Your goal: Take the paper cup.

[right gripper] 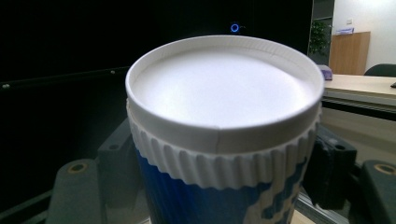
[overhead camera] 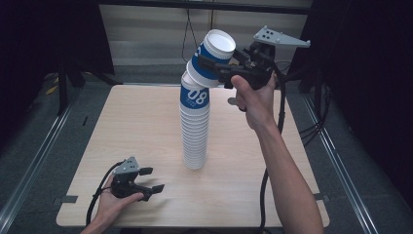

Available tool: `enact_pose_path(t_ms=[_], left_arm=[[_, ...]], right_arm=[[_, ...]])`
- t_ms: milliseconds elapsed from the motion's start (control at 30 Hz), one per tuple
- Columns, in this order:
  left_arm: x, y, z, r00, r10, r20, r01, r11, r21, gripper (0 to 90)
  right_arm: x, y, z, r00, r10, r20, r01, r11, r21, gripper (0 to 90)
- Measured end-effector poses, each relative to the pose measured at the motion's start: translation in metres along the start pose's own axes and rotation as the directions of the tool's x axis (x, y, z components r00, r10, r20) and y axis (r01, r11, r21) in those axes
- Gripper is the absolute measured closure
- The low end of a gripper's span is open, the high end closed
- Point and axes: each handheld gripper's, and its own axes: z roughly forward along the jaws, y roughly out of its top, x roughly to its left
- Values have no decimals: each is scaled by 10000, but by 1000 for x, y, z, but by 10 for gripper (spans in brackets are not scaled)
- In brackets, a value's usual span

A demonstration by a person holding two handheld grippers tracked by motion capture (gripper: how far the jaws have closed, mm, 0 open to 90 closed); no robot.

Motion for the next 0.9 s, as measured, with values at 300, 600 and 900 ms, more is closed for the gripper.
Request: enact_pose_path(t_ms=[300, 600, 900], left_arm=[[0, 0, 1, 10000, -74, 28, 74, 10000, 37, 182], [1, 0, 0, 10000, -72, -2, 72, 9999, 71, 182], [1, 0, 0, 10000, -74, -35, 74, 10000, 14, 182]], right_arm=[[-5, -3, -17, 9997, -21, 239, 23, 10000, -78, 267], [-12, -10, -37, 9987, 120, 488, -113, 9998, -139, 267], [-13, -19, -54, 9974, 101, 720, -110, 9999, 120, 266]])
